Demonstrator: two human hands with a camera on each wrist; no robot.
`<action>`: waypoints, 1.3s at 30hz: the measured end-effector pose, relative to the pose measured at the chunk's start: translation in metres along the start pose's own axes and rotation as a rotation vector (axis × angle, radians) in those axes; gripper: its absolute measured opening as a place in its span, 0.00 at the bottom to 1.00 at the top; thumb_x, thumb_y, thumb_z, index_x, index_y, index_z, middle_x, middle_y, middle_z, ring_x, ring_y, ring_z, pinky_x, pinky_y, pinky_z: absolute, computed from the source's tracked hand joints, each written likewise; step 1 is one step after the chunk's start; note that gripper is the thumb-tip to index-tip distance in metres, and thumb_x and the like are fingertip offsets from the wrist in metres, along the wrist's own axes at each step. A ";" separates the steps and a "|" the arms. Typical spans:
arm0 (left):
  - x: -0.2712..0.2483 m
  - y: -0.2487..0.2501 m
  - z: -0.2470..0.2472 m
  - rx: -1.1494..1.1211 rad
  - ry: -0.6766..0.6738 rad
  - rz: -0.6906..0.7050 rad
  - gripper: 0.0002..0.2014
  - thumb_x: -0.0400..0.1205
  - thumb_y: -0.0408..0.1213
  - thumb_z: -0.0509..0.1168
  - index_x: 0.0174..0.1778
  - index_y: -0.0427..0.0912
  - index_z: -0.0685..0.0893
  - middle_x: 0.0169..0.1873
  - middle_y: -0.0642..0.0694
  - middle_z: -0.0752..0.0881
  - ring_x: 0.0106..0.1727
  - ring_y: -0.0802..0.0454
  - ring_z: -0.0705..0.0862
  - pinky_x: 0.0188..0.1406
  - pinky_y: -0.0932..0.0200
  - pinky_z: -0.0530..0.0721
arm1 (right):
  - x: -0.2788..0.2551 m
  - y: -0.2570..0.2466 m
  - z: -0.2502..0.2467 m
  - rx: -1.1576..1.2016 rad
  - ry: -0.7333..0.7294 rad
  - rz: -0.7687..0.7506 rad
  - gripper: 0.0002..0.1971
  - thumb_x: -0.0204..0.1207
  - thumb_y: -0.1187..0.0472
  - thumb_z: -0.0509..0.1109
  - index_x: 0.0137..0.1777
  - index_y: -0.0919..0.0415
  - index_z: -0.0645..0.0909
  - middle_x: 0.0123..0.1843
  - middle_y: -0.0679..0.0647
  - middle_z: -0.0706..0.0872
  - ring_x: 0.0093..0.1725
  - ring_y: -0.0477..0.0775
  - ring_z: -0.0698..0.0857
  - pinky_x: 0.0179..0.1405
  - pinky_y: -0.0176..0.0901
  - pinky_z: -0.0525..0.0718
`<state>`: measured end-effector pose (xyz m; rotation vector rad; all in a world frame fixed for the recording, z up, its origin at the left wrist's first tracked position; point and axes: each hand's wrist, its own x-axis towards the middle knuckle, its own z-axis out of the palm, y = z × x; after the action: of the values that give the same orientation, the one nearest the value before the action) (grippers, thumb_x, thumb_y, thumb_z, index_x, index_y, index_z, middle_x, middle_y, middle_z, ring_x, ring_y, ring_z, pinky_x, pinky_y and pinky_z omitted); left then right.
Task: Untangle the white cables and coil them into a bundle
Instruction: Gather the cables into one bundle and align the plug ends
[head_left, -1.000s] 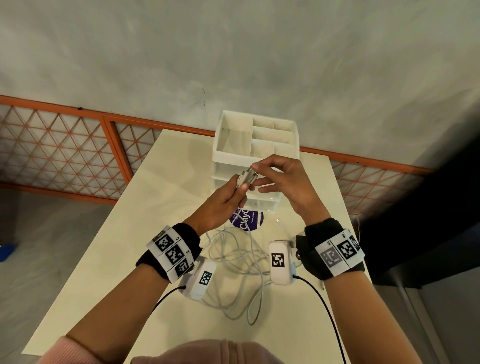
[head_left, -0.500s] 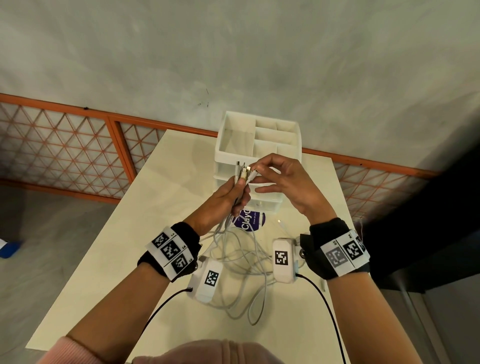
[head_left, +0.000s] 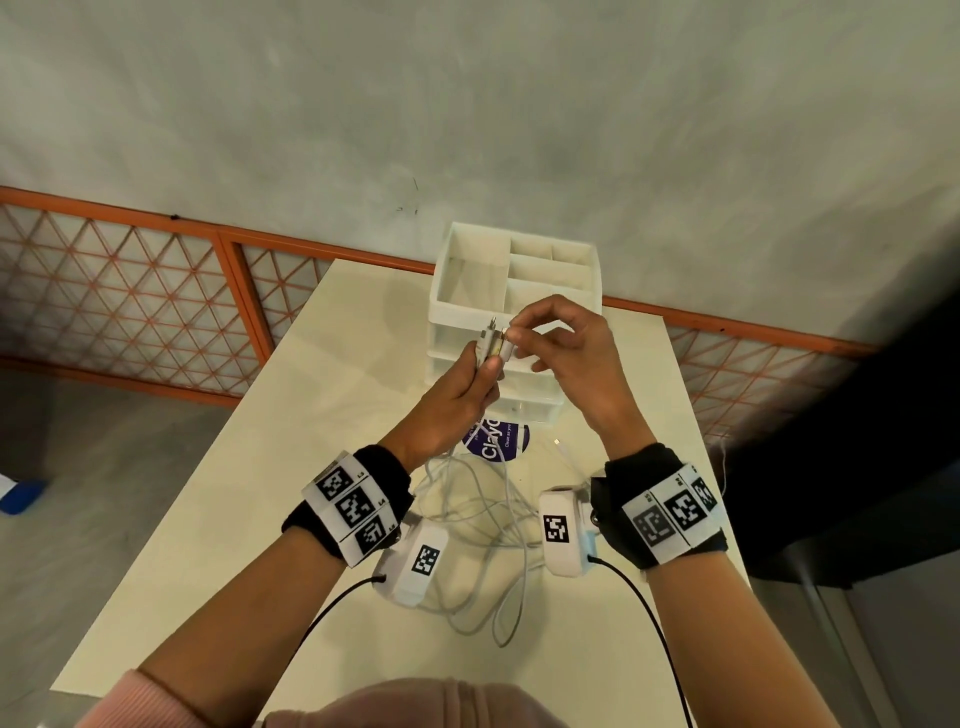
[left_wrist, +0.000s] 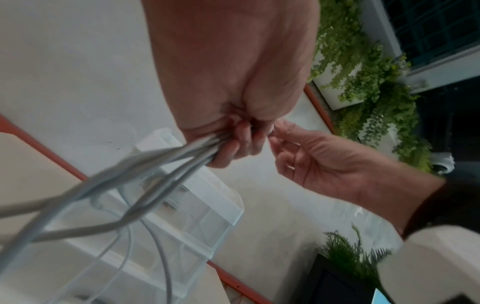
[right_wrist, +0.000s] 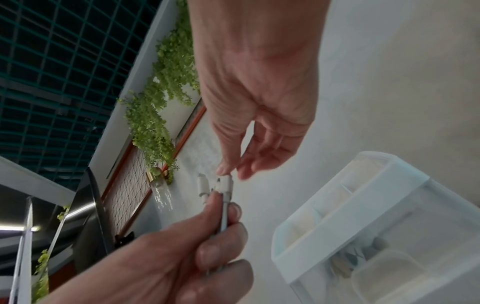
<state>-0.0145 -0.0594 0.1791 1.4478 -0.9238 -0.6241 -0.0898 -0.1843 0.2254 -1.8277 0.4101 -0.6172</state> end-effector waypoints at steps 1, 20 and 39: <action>0.000 -0.002 0.001 0.050 0.008 0.016 0.08 0.89 0.40 0.47 0.53 0.39 0.67 0.34 0.52 0.66 0.28 0.65 0.69 0.32 0.76 0.72 | 0.000 -0.001 -0.001 -0.003 0.016 -0.020 0.04 0.74 0.62 0.75 0.45 0.62 0.84 0.45 0.56 0.88 0.33 0.47 0.85 0.32 0.36 0.80; 0.004 0.004 0.003 0.014 0.043 0.068 0.12 0.90 0.43 0.43 0.47 0.51 0.70 0.32 0.50 0.68 0.27 0.65 0.67 0.31 0.72 0.70 | 0.002 0.002 -0.003 -0.070 -0.075 -0.113 0.04 0.72 0.67 0.75 0.45 0.60 0.88 0.41 0.51 0.89 0.34 0.43 0.83 0.40 0.36 0.83; 0.009 -0.009 0.007 0.343 0.017 0.090 0.06 0.88 0.37 0.45 0.51 0.37 0.62 0.29 0.43 0.68 0.30 0.51 0.64 0.26 0.64 0.66 | 0.011 -0.001 0.007 -0.361 -0.078 -0.230 0.07 0.70 0.60 0.77 0.46 0.60 0.88 0.44 0.51 0.78 0.39 0.45 0.81 0.43 0.25 0.77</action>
<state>-0.0140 -0.0710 0.1711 1.7001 -1.1149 -0.3979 -0.0764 -0.1847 0.2267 -2.2577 0.2725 -0.6568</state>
